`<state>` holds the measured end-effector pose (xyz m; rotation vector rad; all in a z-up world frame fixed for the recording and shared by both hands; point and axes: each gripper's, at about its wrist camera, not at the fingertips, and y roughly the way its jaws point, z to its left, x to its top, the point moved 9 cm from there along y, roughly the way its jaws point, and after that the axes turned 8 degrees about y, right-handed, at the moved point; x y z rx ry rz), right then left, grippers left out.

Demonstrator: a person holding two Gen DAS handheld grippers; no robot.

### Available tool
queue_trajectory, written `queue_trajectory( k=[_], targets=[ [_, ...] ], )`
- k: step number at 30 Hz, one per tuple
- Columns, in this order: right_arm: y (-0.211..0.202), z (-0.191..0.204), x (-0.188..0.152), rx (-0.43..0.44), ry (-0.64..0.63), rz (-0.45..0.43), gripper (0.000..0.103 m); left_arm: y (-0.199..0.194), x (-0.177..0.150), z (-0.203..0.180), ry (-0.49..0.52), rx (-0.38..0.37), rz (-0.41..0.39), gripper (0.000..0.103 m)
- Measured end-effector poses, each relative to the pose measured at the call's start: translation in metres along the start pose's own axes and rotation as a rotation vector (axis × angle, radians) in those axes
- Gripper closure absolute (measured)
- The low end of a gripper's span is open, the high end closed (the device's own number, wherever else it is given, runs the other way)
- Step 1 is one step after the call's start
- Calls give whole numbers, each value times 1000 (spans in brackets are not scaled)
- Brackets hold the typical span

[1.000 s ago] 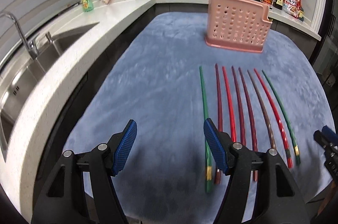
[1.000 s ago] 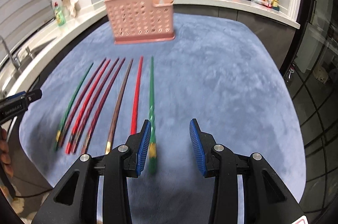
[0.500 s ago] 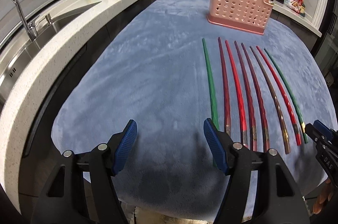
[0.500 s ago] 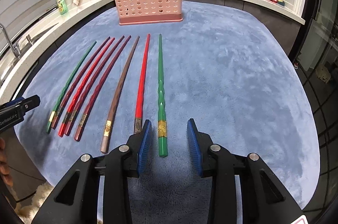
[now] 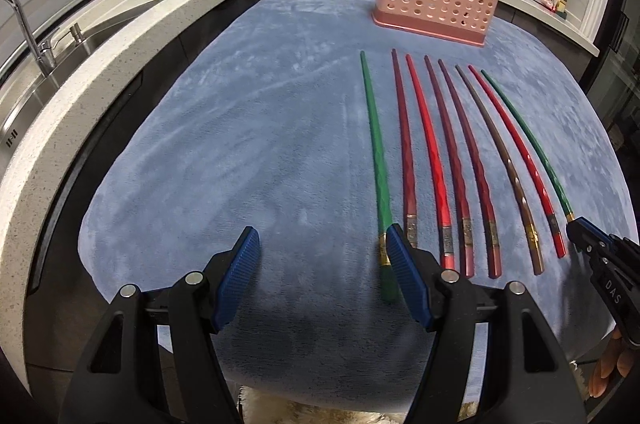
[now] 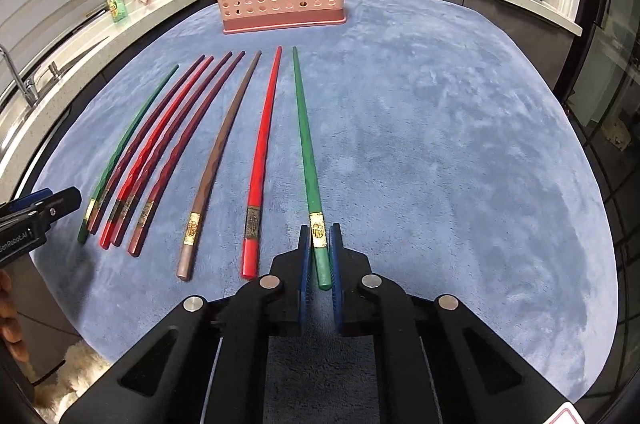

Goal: Organize utensils
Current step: 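Grasp a green chopstick with the right tool while the left tool grasps the other green chopstick, then lift both green chopsticks, lower them into the pink holder, open both tools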

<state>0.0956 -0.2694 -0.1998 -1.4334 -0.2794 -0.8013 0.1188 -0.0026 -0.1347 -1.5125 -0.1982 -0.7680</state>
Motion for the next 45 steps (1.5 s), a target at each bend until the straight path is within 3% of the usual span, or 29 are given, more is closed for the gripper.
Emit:
queue_trajectory(
  k=[19,22,24,30,36,45],
  targets=[
    [-2,-8,-1,-12,23,-5,96,17,-12,-7,12,-11,53,42],
    [-2,-8,-1,-10,24,-5,96,17,-12,-6,5,-14,51,50],
    [-2,-8,-1,-11,24,-5,96,17,-11,-5,4,-12,45,64],
    [-2,-8,-1,-8,25,-4,96,15,-11,-2,-9,-36,43,90],
    [-4,-9,-2,-9,22,-1,96,10,-10,1,-34,-64,51,96],
    [-36,-11,18,10,34,-48,96,-17,4,15,-74,-72,10,96]
  ],
)
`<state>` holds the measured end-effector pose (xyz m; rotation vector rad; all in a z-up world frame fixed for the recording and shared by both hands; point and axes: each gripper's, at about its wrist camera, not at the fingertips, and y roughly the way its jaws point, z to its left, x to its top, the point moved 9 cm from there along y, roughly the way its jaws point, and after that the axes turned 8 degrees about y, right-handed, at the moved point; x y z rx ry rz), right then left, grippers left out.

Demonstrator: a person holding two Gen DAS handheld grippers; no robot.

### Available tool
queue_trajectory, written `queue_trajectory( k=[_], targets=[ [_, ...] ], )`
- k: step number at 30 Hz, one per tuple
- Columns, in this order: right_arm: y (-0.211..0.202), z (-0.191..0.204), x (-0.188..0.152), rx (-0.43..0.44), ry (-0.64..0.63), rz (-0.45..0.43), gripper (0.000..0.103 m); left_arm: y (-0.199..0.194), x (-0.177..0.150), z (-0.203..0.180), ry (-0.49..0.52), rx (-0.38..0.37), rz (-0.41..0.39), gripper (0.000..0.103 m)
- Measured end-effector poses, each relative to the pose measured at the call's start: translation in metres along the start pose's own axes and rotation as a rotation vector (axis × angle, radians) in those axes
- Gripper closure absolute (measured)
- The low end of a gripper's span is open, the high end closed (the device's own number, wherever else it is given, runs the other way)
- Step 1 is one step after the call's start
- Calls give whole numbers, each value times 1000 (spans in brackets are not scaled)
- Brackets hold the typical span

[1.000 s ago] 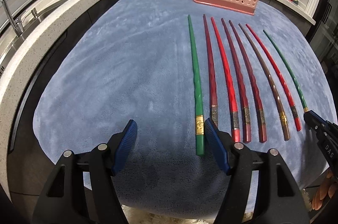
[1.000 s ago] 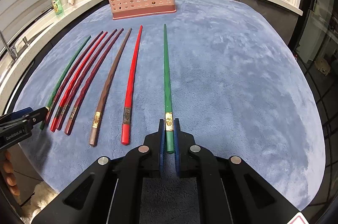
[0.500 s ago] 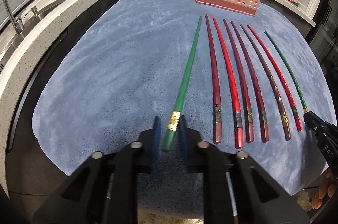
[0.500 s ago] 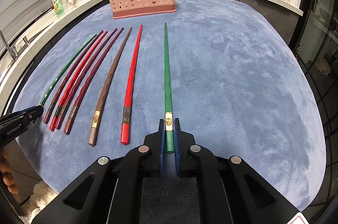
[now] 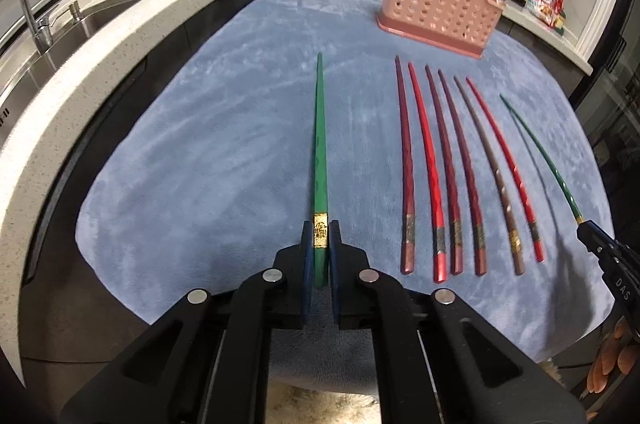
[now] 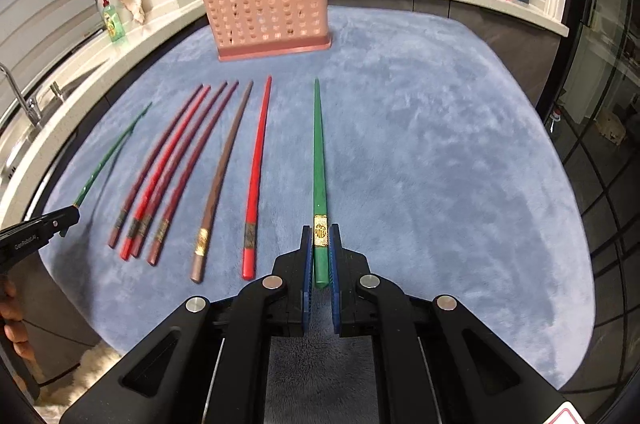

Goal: Organize utensils
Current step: 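Lift both green chopsticks, lower them into the pink holder, open both tools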

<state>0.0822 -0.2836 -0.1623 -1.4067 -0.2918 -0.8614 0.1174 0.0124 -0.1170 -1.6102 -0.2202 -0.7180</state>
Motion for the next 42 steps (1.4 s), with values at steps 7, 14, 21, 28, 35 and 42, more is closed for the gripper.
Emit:
queue_trajectory(
  k=[7,14,21,28,35,42],
  targets=[
    [-37,1,42,25,15,-89,96,-34,37,11,-20,0,-84,96],
    [-69,0,96,49,28,-195,96,-61,85,18,-6,4,-168,96],
    [-85,-2,155,90,70,-277,96,-80,138,19,23,16,-249,96],
    [-91,6,201,117,73,-338,96,-94,193,15,41,17,-322,96],
    [-96,18,243,166,95,-394,96,-111,249,1,72,-11,-399,96],
    [-101,34,309,256,140,-469,96,-139,324,-18,66,-95,-508,96]
  ],
)
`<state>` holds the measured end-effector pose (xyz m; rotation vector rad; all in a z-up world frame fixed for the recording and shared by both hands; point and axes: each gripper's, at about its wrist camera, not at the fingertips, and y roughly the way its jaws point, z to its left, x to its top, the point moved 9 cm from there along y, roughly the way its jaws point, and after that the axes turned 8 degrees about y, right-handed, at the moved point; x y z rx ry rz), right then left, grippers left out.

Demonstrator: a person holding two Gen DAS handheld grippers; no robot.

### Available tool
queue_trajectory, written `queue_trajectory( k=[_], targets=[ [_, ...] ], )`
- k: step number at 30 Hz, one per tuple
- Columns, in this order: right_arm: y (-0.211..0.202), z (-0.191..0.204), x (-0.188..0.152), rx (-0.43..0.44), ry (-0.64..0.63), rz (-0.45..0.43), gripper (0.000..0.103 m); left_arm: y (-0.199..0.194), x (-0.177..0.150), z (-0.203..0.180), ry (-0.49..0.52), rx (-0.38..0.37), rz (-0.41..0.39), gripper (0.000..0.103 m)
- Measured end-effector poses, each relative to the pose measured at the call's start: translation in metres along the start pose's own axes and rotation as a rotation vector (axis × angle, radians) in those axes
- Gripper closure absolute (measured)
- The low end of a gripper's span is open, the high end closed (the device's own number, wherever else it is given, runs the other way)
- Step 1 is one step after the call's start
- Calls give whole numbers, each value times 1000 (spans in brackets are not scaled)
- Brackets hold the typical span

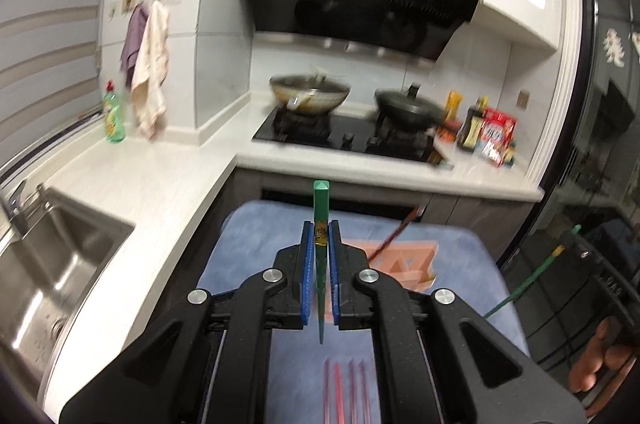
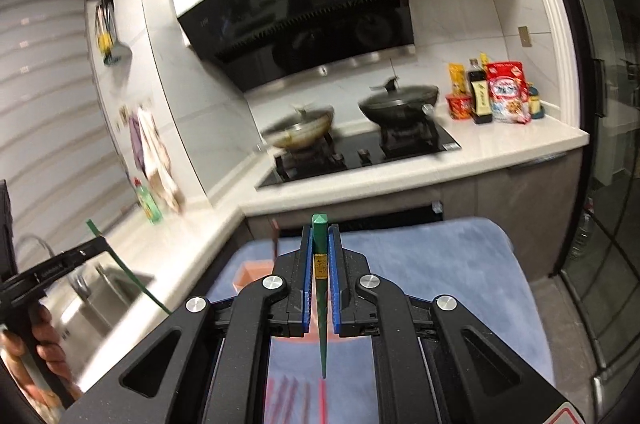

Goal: Organize utensils
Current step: 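Lift both green chopsticks, lower them into the pink holder, open both tools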

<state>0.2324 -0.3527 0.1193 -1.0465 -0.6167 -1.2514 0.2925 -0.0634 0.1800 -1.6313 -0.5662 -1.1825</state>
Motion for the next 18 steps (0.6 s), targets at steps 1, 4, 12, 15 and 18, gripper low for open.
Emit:
queue_trajectory(
  k=[1,4,12,15,18],
  targets=[
    [4,4,10,11,6,-16,96,1,9,-2,-1,-3,-18,96],
    [18,18,36,42,12,-58,96,8,43,-9,6,0,-78,96],
    [75,35,62,59,9,-76,96,56,75,-22,10,-7,-108,96],
    [96,31,52,42,-1,-49,96,79,65,-25,5,-18,-71,96],
    [115,25,38,23,-4,-12,96,103,47,-24,2,-18,-21,96]
  ],
)
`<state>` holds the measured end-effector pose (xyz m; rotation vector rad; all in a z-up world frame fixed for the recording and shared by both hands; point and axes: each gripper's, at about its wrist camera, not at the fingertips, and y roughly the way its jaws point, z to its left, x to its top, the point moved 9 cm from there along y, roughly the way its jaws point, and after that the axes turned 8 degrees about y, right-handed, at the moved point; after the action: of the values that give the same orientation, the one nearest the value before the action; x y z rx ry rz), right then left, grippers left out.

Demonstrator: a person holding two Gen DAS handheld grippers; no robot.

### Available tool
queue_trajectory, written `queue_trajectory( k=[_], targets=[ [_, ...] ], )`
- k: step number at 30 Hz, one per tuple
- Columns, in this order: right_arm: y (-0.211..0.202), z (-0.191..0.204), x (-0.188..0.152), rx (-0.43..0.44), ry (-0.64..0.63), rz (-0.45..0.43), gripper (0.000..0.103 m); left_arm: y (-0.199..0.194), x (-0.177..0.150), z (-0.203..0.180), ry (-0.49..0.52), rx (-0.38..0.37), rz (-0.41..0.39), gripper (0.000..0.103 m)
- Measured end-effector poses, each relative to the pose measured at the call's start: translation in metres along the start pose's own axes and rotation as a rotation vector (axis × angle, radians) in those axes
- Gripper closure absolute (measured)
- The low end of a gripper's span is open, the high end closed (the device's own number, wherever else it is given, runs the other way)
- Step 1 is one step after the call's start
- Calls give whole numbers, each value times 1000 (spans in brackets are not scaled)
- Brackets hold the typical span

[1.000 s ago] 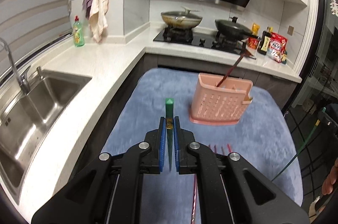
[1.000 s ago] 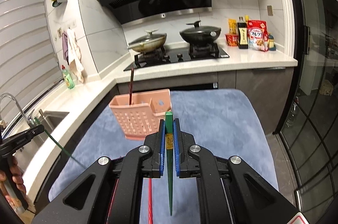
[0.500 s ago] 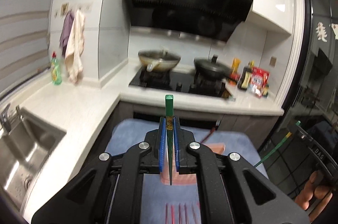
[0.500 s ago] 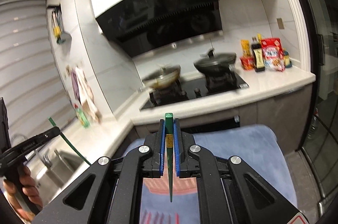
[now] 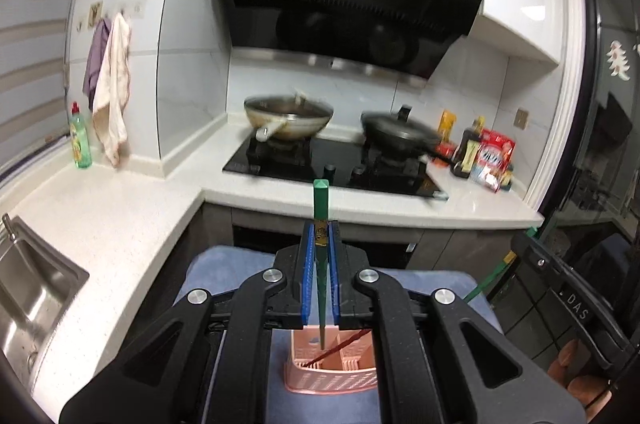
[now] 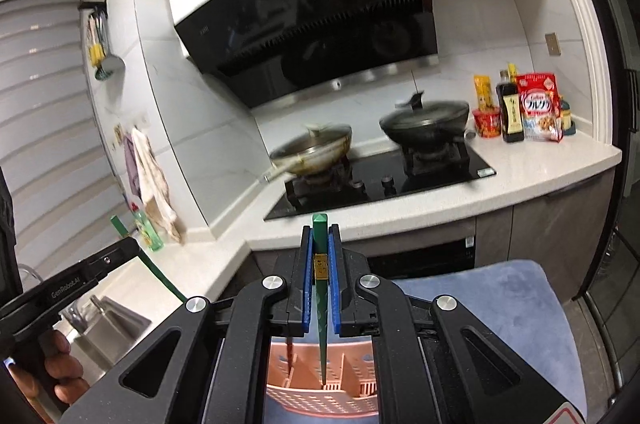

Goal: Organize utensils
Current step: 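Lift both green chopsticks, lower them into the pink holder, open both tools, then withdraw both open tools back over the remaining chopsticks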

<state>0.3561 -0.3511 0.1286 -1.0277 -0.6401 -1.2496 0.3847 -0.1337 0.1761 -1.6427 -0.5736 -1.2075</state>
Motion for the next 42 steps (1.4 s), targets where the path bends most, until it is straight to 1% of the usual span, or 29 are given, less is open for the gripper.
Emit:
queue_trajectory(
  k=[6,10,13,14,15,16,17,24,29,42],
  targets=[
    [24,-13,-24,-36,-6,57,96,26,-28,10,-7,22,67,96],
    [32,-19,-35,-46,-1,81,96,35,-38,16,-21,28,89,96],
    [33,-23,-37,-54,8,86,93,38,-44,17,-34,34,102,94],
    [32,-24,-38,-55,10,84,90,38,-45,18,-37,40,105,84],
    [30,-24,-37,-62,10,79,87,37,-46,19,-40,46,105,67],
    [28,-25,-36,-67,9,74,85,35,-46,21,-43,60,102,60],
    [26,-25,-35,-67,9,70,82,33,-46,22,-43,68,95,55],
    [2,-15,-28,-61,-22,41,74,16,-47,20,-23,86,89,54],
    [-14,-10,-33,-50,-23,43,74,3,-52,17,-8,92,93,53],
    [-61,-6,-72,-53,-70,85,73,-34,-85,11,24,113,118,53]
  ],
)
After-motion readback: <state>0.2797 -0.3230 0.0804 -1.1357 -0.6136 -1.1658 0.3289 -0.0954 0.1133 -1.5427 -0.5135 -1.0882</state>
